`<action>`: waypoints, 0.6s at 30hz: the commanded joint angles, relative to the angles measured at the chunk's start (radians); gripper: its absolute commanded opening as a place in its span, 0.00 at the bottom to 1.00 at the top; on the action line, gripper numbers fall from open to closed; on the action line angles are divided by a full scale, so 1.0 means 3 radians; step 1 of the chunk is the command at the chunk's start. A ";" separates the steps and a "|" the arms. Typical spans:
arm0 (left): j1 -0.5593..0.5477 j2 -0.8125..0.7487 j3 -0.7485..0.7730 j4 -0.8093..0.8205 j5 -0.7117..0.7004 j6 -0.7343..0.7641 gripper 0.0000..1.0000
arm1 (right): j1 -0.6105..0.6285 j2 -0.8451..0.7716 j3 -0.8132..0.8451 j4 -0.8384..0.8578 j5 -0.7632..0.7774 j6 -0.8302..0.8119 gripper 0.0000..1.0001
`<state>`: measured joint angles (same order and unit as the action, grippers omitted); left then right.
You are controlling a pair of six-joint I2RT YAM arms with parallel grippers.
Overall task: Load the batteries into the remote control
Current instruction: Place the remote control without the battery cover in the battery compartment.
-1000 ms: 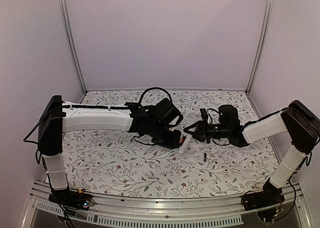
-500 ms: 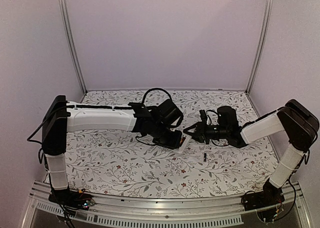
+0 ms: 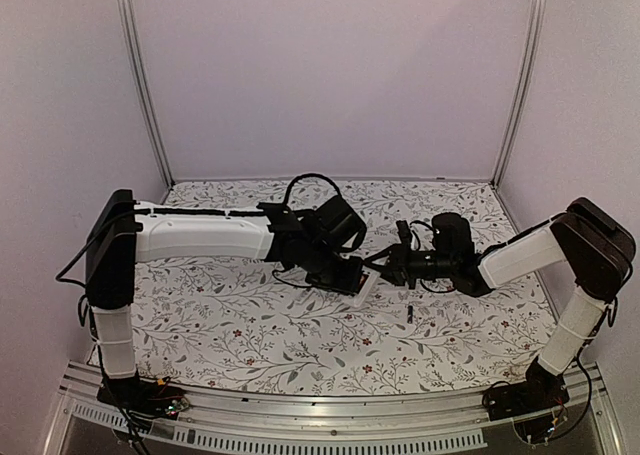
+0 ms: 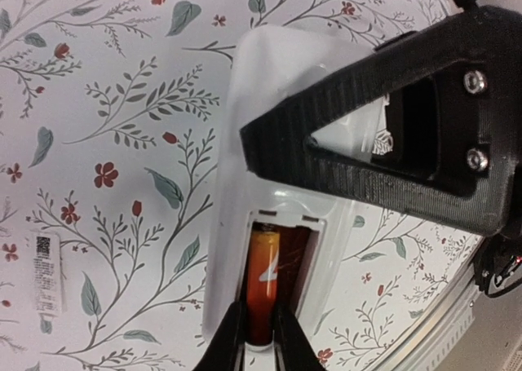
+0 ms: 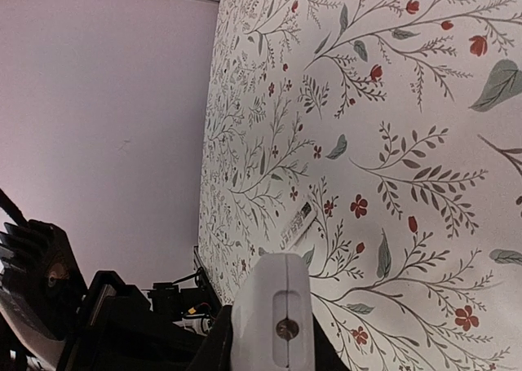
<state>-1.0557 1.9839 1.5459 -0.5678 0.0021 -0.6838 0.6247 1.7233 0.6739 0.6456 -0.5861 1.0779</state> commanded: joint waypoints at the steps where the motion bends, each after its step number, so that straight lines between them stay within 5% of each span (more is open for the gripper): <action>1: 0.0120 0.0116 0.0025 -0.0103 -0.0228 -0.0023 0.15 | 0.0069 0.0019 0.0061 0.0285 -0.0243 0.0138 0.00; 18: 0.0124 -0.0023 -0.0086 -0.0060 -0.0235 0.0113 0.33 | 0.0066 0.0051 0.0050 0.0328 -0.0261 0.0187 0.00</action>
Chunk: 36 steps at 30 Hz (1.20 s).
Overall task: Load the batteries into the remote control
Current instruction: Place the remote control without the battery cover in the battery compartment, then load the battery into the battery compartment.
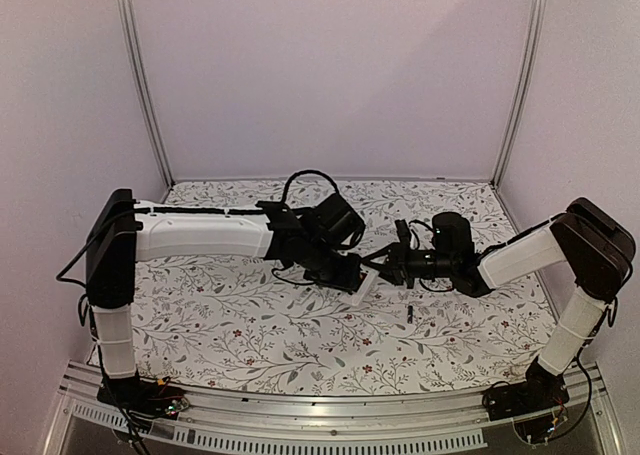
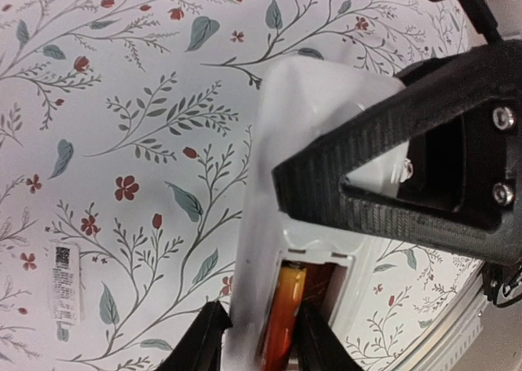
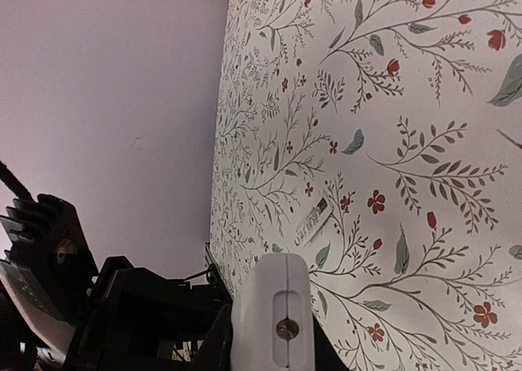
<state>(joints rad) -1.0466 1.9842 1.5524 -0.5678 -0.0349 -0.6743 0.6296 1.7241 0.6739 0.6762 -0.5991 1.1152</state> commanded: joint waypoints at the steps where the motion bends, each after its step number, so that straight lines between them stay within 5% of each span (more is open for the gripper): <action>1: 0.0093 -0.0047 -0.0115 -0.0046 -0.0096 0.0091 0.35 | 0.0045 0.0051 0.0050 0.0226 -0.0222 0.0061 0.00; 8: 0.0088 -0.0238 -0.0236 0.0143 -0.0048 0.0191 0.49 | 0.0035 0.0076 0.0045 0.0223 -0.0245 0.0066 0.00; 13: 0.0088 -0.0500 -0.0448 0.0442 0.0026 0.0341 0.72 | 0.0008 0.0082 0.0034 0.0221 -0.0274 0.0066 0.00; 17: 0.0091 -0.0720 -0.0639 0.0701 0.0091 0.0548 0.81 | 0.0003 0.0094 0.0039 0.0221 -0.0313 0.0057 0.00; 27: 0.0099 -0.1511 -0.1411 0.1125 0.0787 0.2542 0.82 | 0.0002 0.0072 0.0106 0.0226 -0.0666 0.0026 0.00; 31: 0.0091 -0.1748 -0.1674 0.1010 0.1084 0.3452 0.74 | 0.0022 0.0069 0.0167 0.0207 -0.0889 0.0026 0.00; 36: 0.0055 -0.1827 -0.1732 0.0866 0.1286 0.3962 0.65 | 0.0098 0.0085 0.0220 0.0087 -0.1018 -0.0025 0.00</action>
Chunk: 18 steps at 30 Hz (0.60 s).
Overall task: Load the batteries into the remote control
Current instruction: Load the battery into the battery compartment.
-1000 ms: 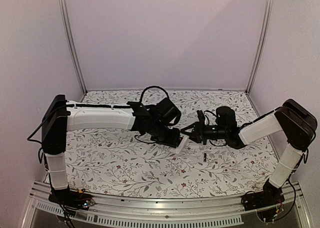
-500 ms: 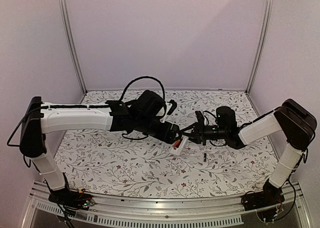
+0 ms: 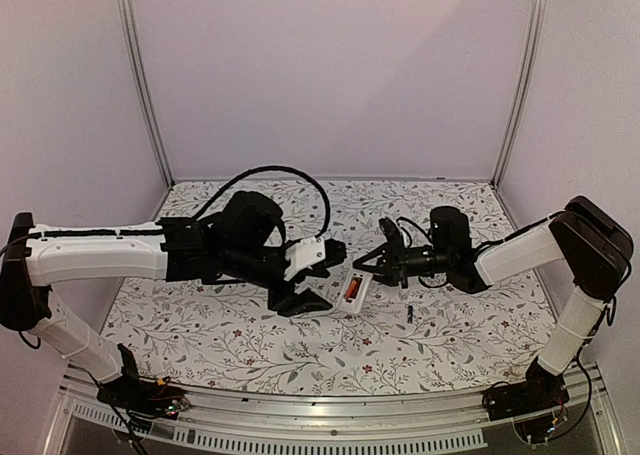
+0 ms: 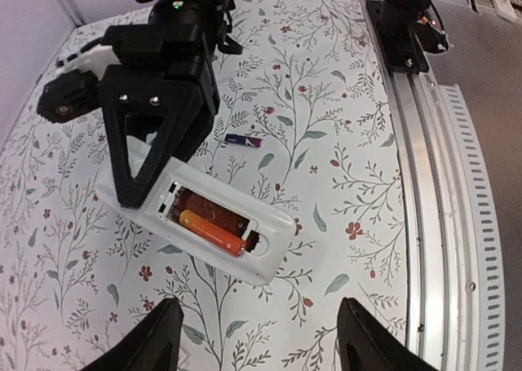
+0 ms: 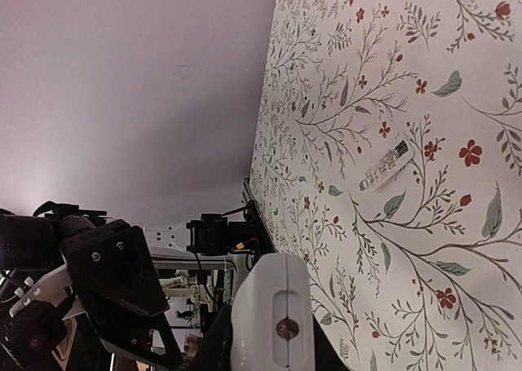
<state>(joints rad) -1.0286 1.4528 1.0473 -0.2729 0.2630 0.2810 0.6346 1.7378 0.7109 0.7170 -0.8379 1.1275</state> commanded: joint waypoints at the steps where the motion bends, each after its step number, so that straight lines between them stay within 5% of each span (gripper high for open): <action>1: -0.0029 -0.0053 -0.0045 -0.0122 0.0300 0.0827 0.63 | 0.0094 0.0041 0.0100 -0.0078 -0.0231 -0.0083 0.00; 18: -0.0253 0.0250 0.0101 -0.0108 0.0155 0.1250 0.38 | 0.0295 0.0033 0.0261 -0.0593 -0.0241 -0.0426 0.00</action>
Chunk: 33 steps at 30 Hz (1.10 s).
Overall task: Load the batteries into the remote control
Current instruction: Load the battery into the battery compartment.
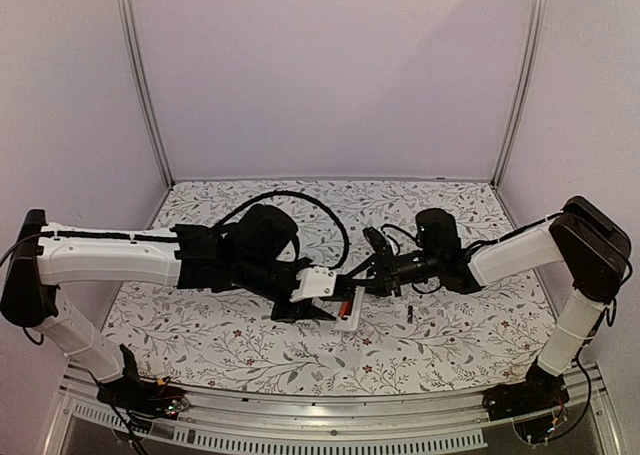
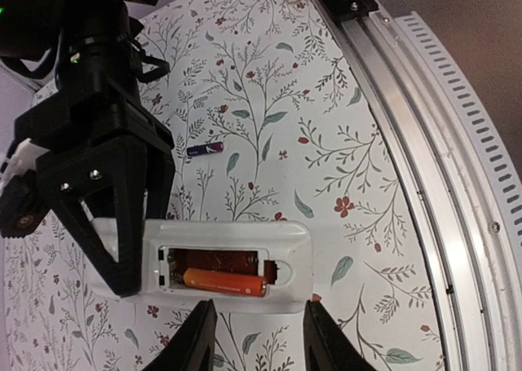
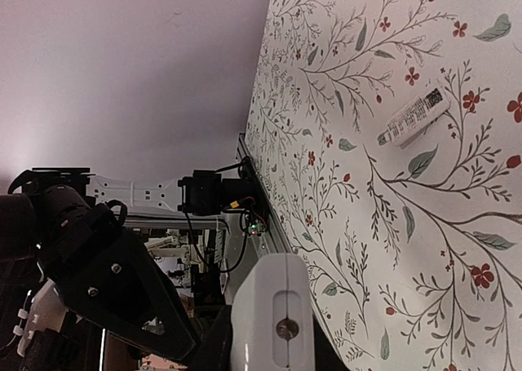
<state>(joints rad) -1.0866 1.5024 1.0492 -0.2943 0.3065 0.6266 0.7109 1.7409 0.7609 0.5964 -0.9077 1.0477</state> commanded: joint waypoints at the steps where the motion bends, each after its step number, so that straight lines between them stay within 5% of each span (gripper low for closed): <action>1: -0.0063 0.0097 0.0104 -0.0034 0.0011 0.0103 0.38 | 0.0048 0.0018 0.0108 -0.0224 -0.0002 -0.0186 0.00; 33: -0.0177 0.0378 0.0200 0.0000 -0.0107 0.0232 0.22 | 0.0094 -0.0015 0.0210 -0.0454 -0.0004 -0.0374 0.00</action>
<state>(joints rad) -1.1259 1.5932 1.0836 -0.2966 0.2878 0.6888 0.7284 1.7409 0.7982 0.4679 -0.9028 0.9470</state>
